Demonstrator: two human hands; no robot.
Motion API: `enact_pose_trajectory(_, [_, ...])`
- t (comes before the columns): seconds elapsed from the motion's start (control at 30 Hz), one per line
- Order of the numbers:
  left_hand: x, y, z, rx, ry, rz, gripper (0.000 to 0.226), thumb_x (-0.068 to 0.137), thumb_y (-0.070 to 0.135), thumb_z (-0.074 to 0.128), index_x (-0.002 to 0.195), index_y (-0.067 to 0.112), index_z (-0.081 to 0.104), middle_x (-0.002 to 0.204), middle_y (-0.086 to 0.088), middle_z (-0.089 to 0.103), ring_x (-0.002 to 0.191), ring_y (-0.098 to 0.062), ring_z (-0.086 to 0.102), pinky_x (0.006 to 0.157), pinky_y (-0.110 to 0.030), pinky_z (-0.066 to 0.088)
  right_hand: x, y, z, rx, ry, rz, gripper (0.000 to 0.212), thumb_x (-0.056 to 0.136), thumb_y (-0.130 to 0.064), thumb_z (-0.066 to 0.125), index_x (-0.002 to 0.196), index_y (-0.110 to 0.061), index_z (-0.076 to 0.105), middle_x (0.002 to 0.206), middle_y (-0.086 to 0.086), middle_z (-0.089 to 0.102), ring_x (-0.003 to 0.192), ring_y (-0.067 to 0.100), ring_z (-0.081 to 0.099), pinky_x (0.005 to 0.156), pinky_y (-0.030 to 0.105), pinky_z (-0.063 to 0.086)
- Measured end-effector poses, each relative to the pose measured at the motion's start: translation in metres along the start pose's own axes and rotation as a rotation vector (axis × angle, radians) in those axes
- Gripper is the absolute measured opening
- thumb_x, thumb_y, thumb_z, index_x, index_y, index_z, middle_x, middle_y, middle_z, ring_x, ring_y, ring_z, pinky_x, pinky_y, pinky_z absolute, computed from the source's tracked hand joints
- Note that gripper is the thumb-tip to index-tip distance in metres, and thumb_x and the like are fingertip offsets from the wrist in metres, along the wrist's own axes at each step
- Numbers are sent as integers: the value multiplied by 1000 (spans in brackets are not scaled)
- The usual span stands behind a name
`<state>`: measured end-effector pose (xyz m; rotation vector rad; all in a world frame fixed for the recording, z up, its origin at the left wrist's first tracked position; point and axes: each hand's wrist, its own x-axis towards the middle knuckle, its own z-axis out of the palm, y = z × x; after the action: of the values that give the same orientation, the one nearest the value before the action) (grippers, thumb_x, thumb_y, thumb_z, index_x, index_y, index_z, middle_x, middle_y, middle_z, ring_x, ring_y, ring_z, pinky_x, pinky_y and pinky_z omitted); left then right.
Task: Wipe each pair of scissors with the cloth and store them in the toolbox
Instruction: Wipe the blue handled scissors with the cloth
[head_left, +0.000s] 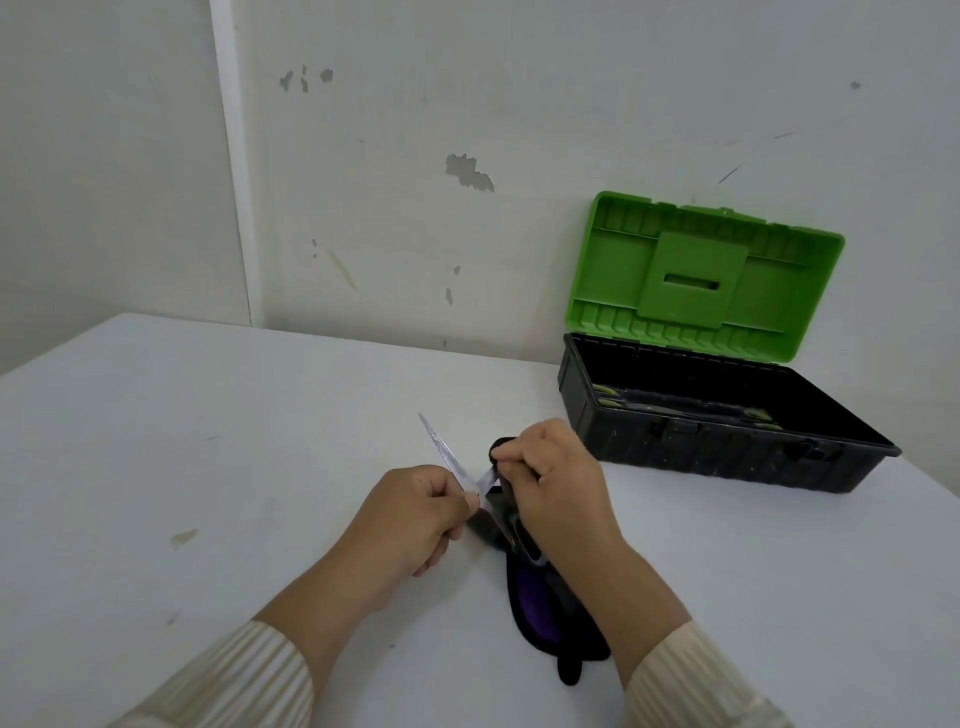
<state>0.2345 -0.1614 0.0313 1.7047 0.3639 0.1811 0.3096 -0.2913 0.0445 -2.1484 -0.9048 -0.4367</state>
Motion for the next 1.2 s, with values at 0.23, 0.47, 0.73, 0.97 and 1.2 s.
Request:
enact_pose_trajectory(0.23, [-1,0,-2,1,-2,2,32,88,12,61,58,8,49,40,1,44,33,-16,31,38,-17,22,1,-2,1,-28,59,-10,10,77,2,62,75,-4,71,78,6,62,74,17,60,65,16,48])
enact_pose_trajectory(0.47, [0,0,-2,20,-14,13,33,87,14,62,57,9,50,55,-13,46,35,-19,31,39,-17,22,2,4,2,51,60,50,13,82,-2,60,85,-6,72,87,3,58,76,7,53,72,2,38])
enact_pose_trajectory(0.73, [-4,3,-5,42,-49,3,31,88,13,61,59,9,51,47,0,51,35,-16,32,38,-17,23,7,17,-2,3,157,128,13,77,0,63,79,-9,72,86,11,62,78,15,56,71,8,37])
enact_pose_trajectory(0.97, [-3,4,-5,-6,-67,-63,31,87,13,63,58,11,51,47,1,51,34,-16,33,39,-18,24,-4,10,-27,198,192,153,22,78,-5,66,74,-27,69,83,-10,64,84,0,58,79,8,41])
enact_pose_trajectory(1.2, [-4,4,-6,29,-31,-21,33,86,13,62,56,11,49,49,-2,51,35,-17,33,40,-19,21,-2,8,4,32,49,-12,11,81,-2,62,84,-7,71,86,5,60,78,8,54,70,6,41])
